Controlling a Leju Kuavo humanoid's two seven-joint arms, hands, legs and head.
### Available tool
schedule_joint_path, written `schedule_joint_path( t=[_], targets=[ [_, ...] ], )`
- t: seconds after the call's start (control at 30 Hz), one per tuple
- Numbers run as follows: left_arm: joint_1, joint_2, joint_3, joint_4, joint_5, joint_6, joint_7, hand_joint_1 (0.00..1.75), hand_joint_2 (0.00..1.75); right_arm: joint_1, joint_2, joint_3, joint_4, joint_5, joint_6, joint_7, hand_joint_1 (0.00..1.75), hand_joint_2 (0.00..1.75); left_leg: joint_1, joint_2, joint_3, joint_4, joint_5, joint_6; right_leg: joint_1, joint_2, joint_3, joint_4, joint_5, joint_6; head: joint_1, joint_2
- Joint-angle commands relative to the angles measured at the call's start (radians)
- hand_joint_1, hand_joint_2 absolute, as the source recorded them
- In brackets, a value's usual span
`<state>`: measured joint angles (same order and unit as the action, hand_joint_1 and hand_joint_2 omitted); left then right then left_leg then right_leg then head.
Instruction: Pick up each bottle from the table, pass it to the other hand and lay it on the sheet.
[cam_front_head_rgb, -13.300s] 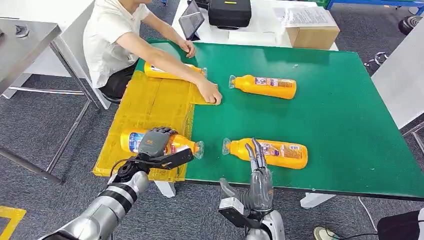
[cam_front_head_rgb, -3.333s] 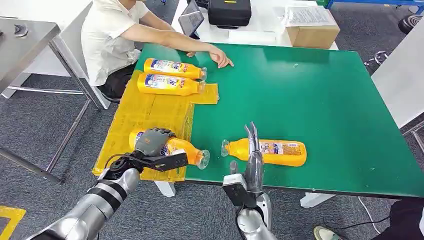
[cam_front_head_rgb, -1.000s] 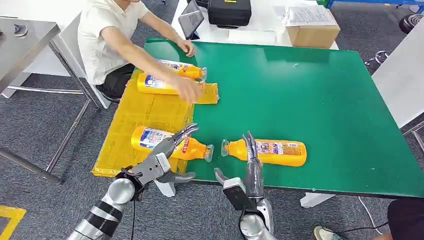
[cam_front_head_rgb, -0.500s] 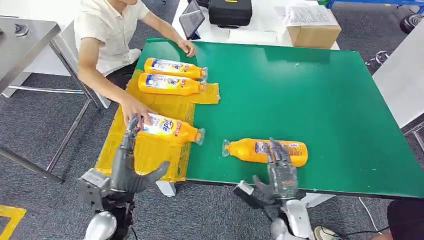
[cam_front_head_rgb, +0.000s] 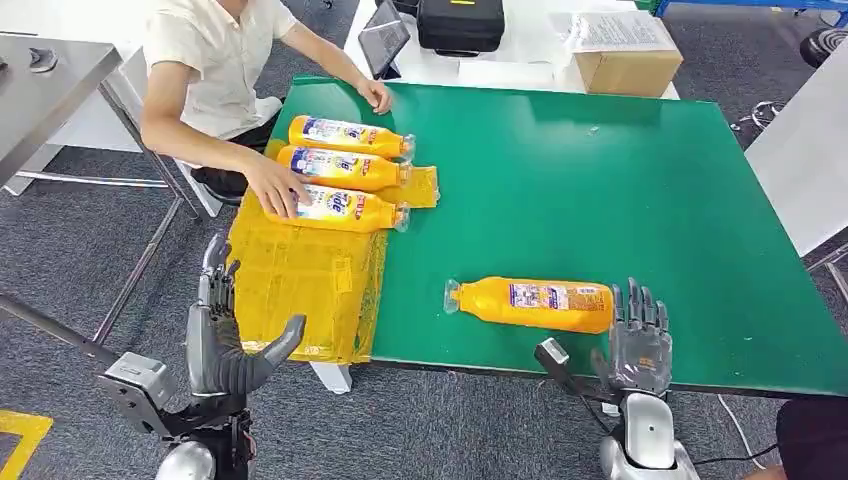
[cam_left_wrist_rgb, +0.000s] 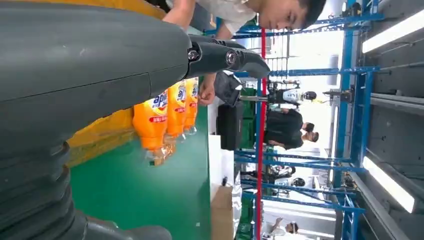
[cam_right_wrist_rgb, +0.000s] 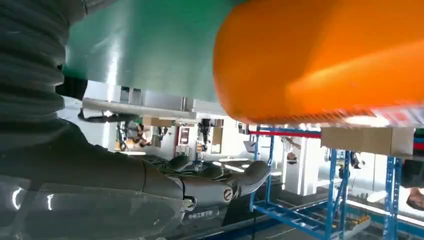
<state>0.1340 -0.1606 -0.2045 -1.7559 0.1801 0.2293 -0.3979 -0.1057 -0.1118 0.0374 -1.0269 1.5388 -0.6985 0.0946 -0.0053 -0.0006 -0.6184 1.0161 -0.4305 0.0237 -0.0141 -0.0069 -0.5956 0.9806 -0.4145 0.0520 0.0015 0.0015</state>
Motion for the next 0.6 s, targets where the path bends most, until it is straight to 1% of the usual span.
schedule_joint_path(
  t=[0.03, 0.07, 0.13, 0.17, 0.2, 0.27, 0.3, 0.37, 0.4, 0.5, 0.57, 0.6],
  targets=[
    [-0.035, -0.003, 0.006, 0.061, 0.007, -0.007, 0.007, 0.00, 1.75, -0.128, -0.033, 0.029, 0.247, -0.103, 0.000, -0.095, 0.00, 1.75, 0.001, 0.002, 0.003, -0.001, -0.001, -0.001, 0.001, 0.002, 0.003, -0.002, 0.000, -0.001, 0.000, 0.000],
    [-0.039, -0.004, 0.005, 0.063, 0.007, -0.007, 0.007, 0.00, 1.75, -0.134, -0.028, 0.031, 0.252, -0.099, 0.000, -0.091, 0.00, 1.75, 0.001, 0.002, 0.006, -0.001, -0.001, -0.002, 0.001, 0.003, 0.005, -0.002, 0.000, -0.002, 0.000, 0.000],
    [-0.045, 0.000, 0.000, 0.068, 0.008, -0.007, 0.007, 0.00, 1.75, -0.145, -0.018, 0.038, 0.255, -0.091, 0.000, -0.109, 0.00, 1.75, 0.001, 0.002, 0.004, -0.001, 0.000, -0.001, 0.001, 0.001, 0.003, -0.001, 0.000, -0.001, 0.000, 0.000],
    [-0.052, 0.002, -0.006, 0.073, 0.010, -0.007, 0.007, 0.00, 1.75, -0.154, -0.009, 0.043, 0.245, -0.077, 0.000, -0.117, 0.00, 1.75, 0.001, 0.002, 0.006, -0.001, -0.001, -0.002, 0.001, 0.001, 0.005, -0.002, 0.000, -0.002, 0.000, 0.000],
    [-0.060, 0.005, -0.013, 0.078, 0.010, -0.006, 0.007, 0.00, 1.75, -0.162, 0.000, 0.042, 0.236, -0.073, 0.000, -0.124, 0.00, 1.75, 0.001, 0.002, 0.004, -0.001, 0.000, -0.001, 0.001, 0.001, 0.003, -0.001, 0.000, -0.001, 0.000, 0.000],
    [-0.073, 0.005, -0.021, 0.088, 0.010, -0.004, 0.006, 0.00, 1.75, -0.186, 0.008, 0.050, 0.242, -0.066, 0.000, -0.132, 0.00, 1.75, 0.001, 0.004, 0.006, -0.001, -0.001, -0.002, 0.001, 0.003, 0.005, -0.001, 0.000, -0.002, 0.000, 0.000],
    [-0.081, 0.005, -0.027, 0.095, 0.009, -0.004, 0.005, 0.00, 1.75, -0.199, 0.009, 0.053, 0.249, -0.062, 0.000, -0.135, 0.00, 1.75, 0.001, 0.004, 0.005, -0.001, 0.000, -0.001, 0.001, 0.003, 0.003, -0.001, 0.000, -0.002, 0.000, 0.000],
    [-0.086, 0.006, -0.032, 0.100, 0.009, -0.003, 0.002, 0.00, 1.75, -0.209, 0.014, 0.050, 0.253, -0.085, 0.000, -0.157, 0.00, 1.75, 0.001, 0.004, 0.005, -0.001, 0.000, -0.002, 0.001, 0.003, 0.004, -0.001, 0.000, -0.002, 0.000, 0.000],
    [-0.090, 0.007, -0.037, 0.103, 0.008, -0.002, -0.002, 0.00, 1.75, -0.212, 0.020, 0.042, 0.249, -0.112, 0.000, -0.186, 0.00, 1.75, 0.000, 0.003, 0.004, -0.001, 0.000, -0.001, 0.000, 0.002, 0.003, -0.001, 0.001, -0.001, 0.000, 0.000],
    [-0.097, 0.009, -0.042, 0.110, 0.008, 0.001, -0.005, 0.00, 1.75, -0.222, 0.030, 0.043, 0.285, -0.123, 0.000, -0.211, 0.00, 1.75, 0.001, 0.003, 0.006, -0.001, 0.000, -0.001, 0.001, 0.002, 0.005, -0.001, 0.000, -0.002, 0.000, 0.000],
    [-0.098, 0.010, -0.043, 0.116, 0.011, 0.004, -0.005, 0.00, 1.75, -0.225, 0.038, 0.041, 0.313, -0.141, 0.000, -0.223, 0.00, 1.75, 0.001, 0.002, 0.005, -0.001, 0.000, -0.001, 0.001, 0.002, 0.004, -0.001, 0.000, -0.001, 0.000, 0.000],
    [-0.098, 0.010, -0.043, 0.116, 0.011, 0.004, -0.005, 0.00, 1.75, -0.225, 0.038, 0.041, 0.313, -0.141, 0.000, -0.223, 0.00, 1.75, 0.001, 0.003, 0.008, -0.002, -0.001, -0.001, 0.001, 0.003, 0.007, -0.001, -0.001, -0.002, 0.000, 0.000]
  ],
)
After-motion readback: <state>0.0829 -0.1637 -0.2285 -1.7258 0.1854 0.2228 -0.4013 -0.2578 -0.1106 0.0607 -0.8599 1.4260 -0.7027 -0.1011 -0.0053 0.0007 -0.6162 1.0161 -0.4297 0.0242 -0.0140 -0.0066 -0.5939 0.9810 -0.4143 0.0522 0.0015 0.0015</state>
